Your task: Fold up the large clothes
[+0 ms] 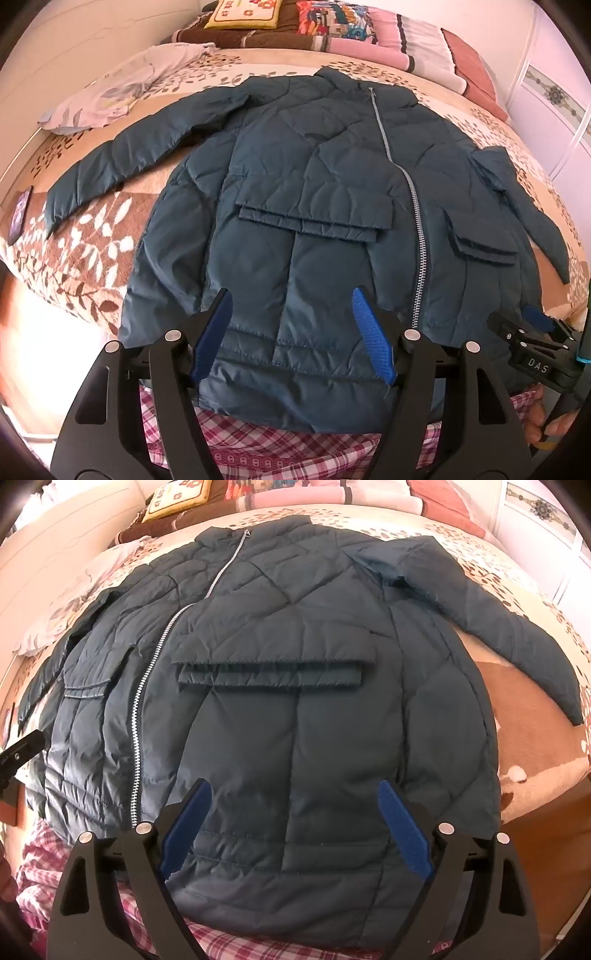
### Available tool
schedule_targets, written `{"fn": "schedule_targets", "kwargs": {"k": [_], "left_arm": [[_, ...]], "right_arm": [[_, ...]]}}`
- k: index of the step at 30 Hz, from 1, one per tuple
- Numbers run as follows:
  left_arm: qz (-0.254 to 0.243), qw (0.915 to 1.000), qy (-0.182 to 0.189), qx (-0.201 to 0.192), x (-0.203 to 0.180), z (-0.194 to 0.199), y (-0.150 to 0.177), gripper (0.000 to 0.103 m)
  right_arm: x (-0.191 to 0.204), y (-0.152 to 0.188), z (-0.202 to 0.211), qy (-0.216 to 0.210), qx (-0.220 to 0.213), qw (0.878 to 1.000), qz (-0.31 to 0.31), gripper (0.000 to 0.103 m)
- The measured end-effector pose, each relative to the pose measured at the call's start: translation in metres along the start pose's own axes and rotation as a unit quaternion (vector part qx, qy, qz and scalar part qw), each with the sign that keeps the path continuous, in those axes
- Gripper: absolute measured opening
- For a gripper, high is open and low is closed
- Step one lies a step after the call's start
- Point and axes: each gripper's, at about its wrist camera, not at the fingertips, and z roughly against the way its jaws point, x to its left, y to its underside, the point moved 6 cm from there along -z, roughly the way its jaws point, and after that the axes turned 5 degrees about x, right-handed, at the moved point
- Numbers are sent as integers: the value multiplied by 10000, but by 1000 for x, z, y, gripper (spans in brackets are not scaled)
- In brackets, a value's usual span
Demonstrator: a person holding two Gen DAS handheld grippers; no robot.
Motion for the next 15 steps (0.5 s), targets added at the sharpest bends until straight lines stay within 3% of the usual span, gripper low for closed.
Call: {"fn": "schedule_targets", "kwargs": {"k": [15], "left_arm": [[47, 9999, 8, 89, 2, -4, 3, 68]], "right_arm": [[-2, 0, -1, -18, 2, 10000, -14, 88]]}}
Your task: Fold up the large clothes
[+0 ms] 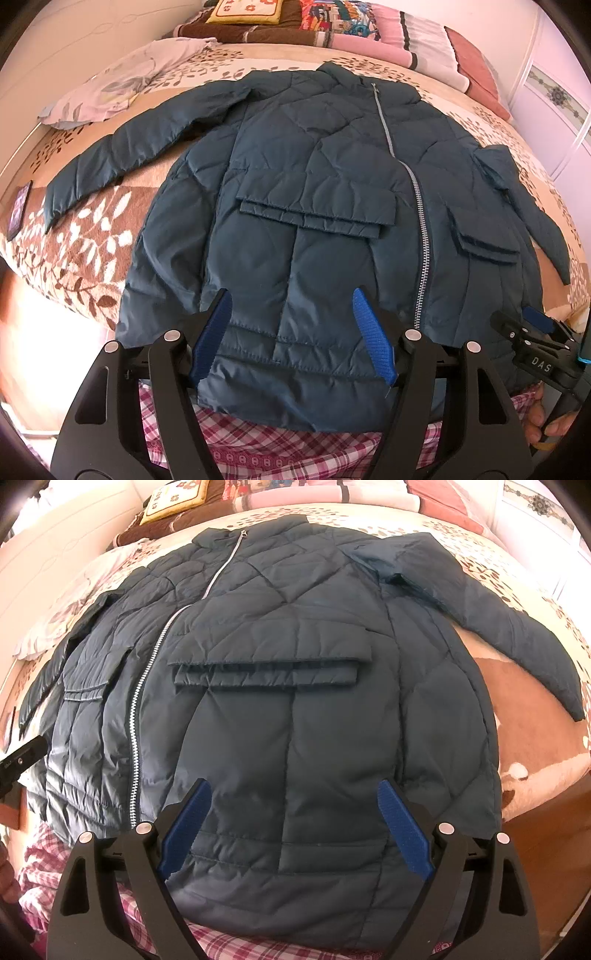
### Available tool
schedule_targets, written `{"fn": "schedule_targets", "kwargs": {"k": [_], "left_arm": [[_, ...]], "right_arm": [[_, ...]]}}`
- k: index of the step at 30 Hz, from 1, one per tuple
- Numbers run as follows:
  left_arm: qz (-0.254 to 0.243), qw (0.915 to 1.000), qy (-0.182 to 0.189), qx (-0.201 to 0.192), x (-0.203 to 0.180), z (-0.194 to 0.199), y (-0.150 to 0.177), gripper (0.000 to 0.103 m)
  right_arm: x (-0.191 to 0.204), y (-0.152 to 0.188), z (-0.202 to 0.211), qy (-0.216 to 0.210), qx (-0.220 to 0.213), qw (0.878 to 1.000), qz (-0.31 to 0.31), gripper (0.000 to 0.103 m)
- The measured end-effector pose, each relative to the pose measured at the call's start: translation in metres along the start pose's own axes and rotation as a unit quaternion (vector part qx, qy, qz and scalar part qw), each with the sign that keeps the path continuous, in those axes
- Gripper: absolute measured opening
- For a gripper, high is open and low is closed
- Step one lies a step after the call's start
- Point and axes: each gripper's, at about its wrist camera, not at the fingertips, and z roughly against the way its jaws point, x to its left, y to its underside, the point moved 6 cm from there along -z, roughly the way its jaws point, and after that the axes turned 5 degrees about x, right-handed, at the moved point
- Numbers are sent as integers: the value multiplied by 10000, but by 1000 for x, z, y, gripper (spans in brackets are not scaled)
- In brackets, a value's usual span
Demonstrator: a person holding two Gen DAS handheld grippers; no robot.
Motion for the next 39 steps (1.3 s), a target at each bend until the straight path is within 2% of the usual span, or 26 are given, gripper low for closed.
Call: {"fn": "schedule_targets", "kwargs": {"k": [5, 39], "left_arm": [[-7, 10000, 1, -6, 0, 0, 0, 71], [-18, 10000, -24, 58, 0, -2, 2, 71]], "right_arm": [[0, 0, 0, -3, 5, 10000, -5, 88], [-5, -3, 4, -51, -50, 9999, -73, 88]]}}
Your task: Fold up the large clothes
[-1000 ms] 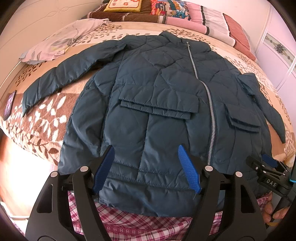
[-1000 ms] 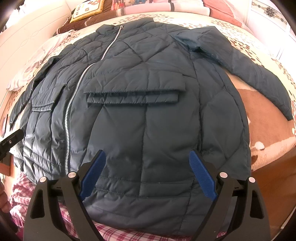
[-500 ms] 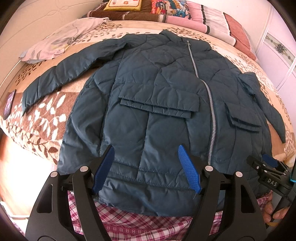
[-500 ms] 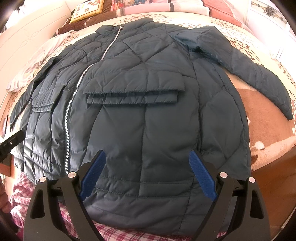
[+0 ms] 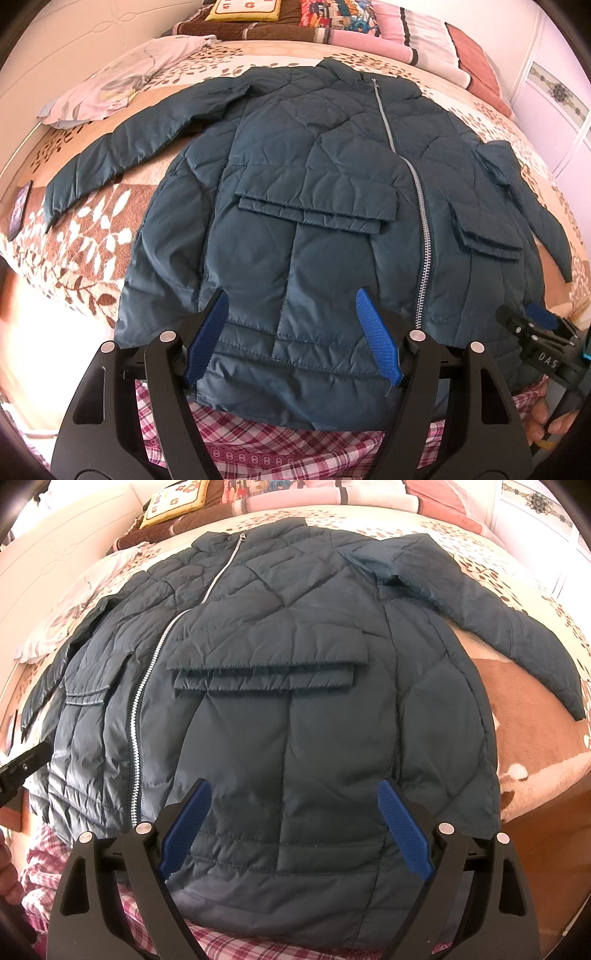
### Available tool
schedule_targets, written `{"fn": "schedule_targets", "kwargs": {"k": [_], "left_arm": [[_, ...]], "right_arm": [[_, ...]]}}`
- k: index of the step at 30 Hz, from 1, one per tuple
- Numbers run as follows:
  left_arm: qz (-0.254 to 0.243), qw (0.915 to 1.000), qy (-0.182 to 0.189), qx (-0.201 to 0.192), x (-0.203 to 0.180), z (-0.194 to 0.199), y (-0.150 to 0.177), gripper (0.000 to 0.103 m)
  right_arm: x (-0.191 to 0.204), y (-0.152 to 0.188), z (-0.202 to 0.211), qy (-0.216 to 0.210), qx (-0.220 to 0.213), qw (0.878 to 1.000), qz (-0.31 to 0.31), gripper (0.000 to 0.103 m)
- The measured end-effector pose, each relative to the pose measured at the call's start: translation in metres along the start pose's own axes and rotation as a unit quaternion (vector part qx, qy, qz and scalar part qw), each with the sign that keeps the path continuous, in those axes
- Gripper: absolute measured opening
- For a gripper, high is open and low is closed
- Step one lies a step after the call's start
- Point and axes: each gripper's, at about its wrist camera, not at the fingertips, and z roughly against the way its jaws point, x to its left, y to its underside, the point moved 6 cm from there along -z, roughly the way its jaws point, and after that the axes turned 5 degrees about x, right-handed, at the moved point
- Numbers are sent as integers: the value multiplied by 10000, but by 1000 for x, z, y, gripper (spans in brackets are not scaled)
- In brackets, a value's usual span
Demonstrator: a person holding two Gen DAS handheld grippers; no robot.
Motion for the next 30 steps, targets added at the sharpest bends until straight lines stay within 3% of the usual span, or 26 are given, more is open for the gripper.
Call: {"fn": "schedule_targets", "kwargs": {"k": [6, 8, 12, 15, 23, 30], "left_arm": [[-188, 9997, -85, 101, -7, -4, -5, 71], [-324, 9993, -92, 147, -13, -7, -7, 71], [-614, 9980, -93, 146, -28, -10, -12, 75], [-791, 9968, -96, 104, -40, -11, -17, 76], [-993, 9949, -101, 121, -67, -15, -38, 76], [-1044, 9942, -222, 121, -75, -16, -49, 77]], "right_arm": [[-29, -26, 15, 150, -355, 9987, -332, 88], [-46, -34, 17, 317, -406, 9975, -486, 88], [-85, -50, 38, 781, -1021, 9892, -703, 88], [-120, -53, 43, 842, -1108, 9845, -1068, 88], [-201, -53, 39, 502, -865, 9688, -2268, 88], [-277, -58, 25, 58, -803, 9362, -3421, 88]]}}
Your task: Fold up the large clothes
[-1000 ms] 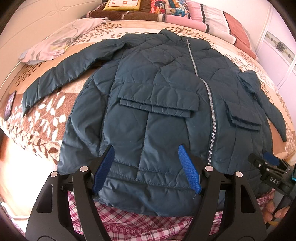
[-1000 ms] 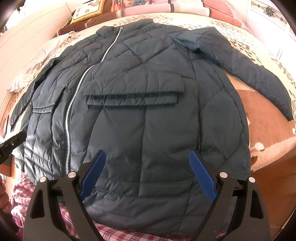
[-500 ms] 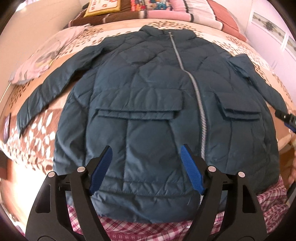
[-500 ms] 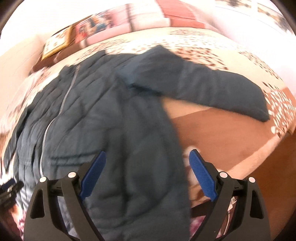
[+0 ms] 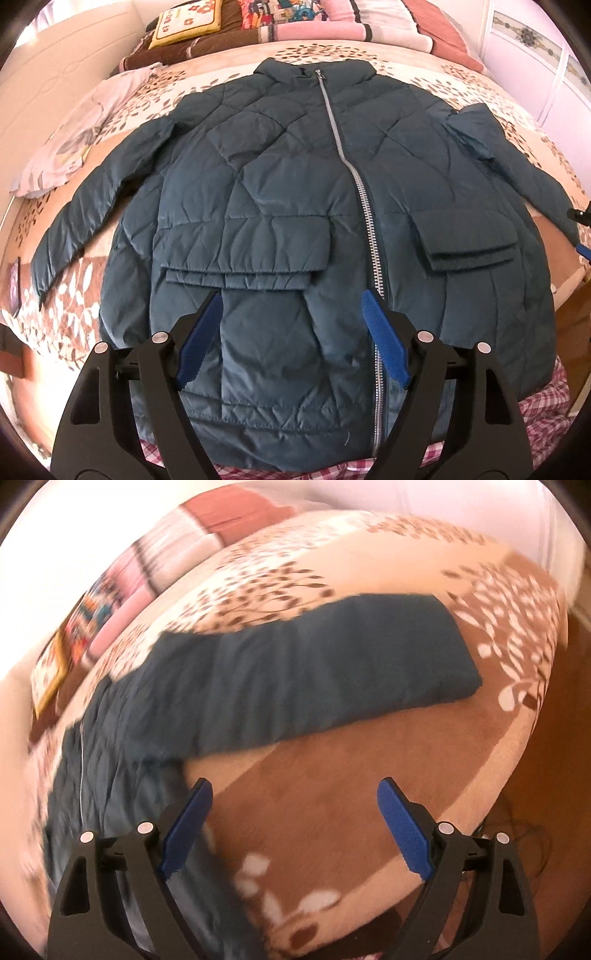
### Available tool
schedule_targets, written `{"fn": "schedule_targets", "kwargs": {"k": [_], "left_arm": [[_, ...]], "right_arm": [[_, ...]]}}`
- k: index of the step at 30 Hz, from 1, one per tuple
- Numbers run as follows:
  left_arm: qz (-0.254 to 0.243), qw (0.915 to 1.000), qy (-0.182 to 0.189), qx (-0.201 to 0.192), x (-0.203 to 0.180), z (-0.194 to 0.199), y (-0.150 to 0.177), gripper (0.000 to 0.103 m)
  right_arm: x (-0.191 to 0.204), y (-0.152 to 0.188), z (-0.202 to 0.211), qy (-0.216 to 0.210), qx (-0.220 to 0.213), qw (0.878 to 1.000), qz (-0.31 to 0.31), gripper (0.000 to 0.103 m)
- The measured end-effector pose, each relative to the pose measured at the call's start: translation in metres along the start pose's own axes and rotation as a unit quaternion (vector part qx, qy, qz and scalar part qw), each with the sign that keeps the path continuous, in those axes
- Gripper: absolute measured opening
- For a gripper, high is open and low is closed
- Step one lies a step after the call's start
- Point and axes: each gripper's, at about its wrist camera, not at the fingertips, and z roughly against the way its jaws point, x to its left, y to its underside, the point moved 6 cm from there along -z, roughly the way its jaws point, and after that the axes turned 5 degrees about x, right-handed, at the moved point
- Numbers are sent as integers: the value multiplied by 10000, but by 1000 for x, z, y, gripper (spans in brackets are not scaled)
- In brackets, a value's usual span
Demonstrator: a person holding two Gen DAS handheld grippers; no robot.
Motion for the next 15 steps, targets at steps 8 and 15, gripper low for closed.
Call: {"fn": "schedule_targets", "kwargs": {"k": [8, 15], "left_arm": [[65, 9996, -229, 131, 11, 0, -4, 77], [269, 9990, -297, 181, 33, 4, -3, 77]], "right_arm": [[-29, -23, -29, -445, 241, 9932, -1052, 77], [-45, -31, -45, -430, 114, 9839, -1730, 65]]}}
